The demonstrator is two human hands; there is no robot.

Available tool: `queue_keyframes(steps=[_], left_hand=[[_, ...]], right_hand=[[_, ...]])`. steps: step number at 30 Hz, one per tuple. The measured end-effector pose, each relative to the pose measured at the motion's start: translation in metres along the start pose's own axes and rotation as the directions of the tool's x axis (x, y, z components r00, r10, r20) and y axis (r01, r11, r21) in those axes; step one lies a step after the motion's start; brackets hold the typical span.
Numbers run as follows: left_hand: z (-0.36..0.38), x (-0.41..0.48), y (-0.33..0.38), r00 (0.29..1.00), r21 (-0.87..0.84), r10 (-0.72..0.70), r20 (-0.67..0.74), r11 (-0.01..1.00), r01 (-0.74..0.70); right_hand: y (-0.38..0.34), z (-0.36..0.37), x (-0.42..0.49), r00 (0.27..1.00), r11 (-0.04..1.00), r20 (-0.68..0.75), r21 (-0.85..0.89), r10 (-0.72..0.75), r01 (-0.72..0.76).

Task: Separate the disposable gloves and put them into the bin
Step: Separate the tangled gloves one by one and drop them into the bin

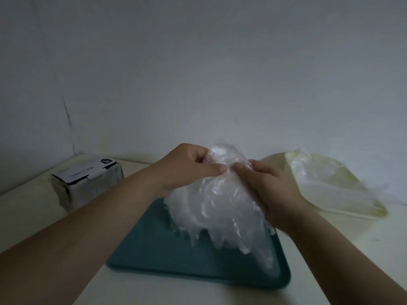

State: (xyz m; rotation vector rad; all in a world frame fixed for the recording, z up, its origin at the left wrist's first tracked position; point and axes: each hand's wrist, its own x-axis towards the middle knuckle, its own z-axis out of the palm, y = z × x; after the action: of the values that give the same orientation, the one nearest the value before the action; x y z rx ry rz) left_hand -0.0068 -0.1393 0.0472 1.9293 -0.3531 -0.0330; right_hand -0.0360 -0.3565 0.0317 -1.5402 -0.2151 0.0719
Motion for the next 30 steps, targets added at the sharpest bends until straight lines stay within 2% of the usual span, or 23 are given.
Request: queue_keyframes(steps=[4, 8, 13, 16, 18, 21, 23, 25, 28, 30], left_hand=[[-0.003, -0.011, -0.003, 0.988, -0.140, -0.115, 0.102, 0.982, 0.128], [-0.010, -0.017, -0.012, 0.993, -0.160, -0.098, 0.059, 0.981, 0.107], [-0.005, -0.019, -0.014, 0.993, -0.237, -0.120, 0.010, 0.964, 0.119], [0.004, -0.020, -0.014, 0.988, -0.252, -0.153, -0.002, 0.956, 0.148], [0.013, -0.019, -0.013, 0.990, -0.290, -0.144, 0.015, 0.946, 0.142], [0.017, -0.016, -0.010, 0.980, -0.434, -0.197, 0.021, 0.881, 0.186], [0.012, -0.015, -0.019, 0.956, -0.578, -0.267, 0.119, 0.764, 0.286], [0.012, -0.019, -0.028, 0.952, -0.635, -0.242, 0.186, 0.710, 0.304], [0.023, -0.023, -0.034, 0.969, -0.700, -0.217, 0.120, 0.673, 0.238], [0.024, -0.019, -0.036, 0.974, -0.718, -0.223, 0.039, 0.672, 0.182]], right_hand=[[0.008, -0.019, -0.002, 0.999, 0.999, 0.015, -0.016, 0.050, -0.049], [0.013, -0.021, -0.002, 0.999, 0.999, 0.023, -0.038, 0.029, -0.028], [0.021, -0.016, -0.002, 0.997, 0.947, 0.054, -0.315, -0.050, 0.064], [0.015, -0.014, -0.002, 0.986, 0.985, 0.167, -0.166, -0.022, 0.050], [0.014, -0.010, -0.001, 0.974, 0.991, 0.229, -0.127, -0.004, 0.034], [0.024, -0.004, 0.005, 0.989, 0.996, 0.144, -0.084, -0.029, 0.042], [0.030, -0.004, 0.006, 0.995, 1.000, 0.099, 0.006, -0.004, 0.003], [0.036, -0.009, 0.008, 0.996, 1.000, 0.090, 0.023, 0.010, -0.013], [0.042, -0.012, 0.012, 0.997, 1.000, 0.074, -0.007, 0.003, -0.002], [0.044, -0.013, 0.015, 1.000, 1.000, -0.010, -0.008, -0.009, 0.009]])
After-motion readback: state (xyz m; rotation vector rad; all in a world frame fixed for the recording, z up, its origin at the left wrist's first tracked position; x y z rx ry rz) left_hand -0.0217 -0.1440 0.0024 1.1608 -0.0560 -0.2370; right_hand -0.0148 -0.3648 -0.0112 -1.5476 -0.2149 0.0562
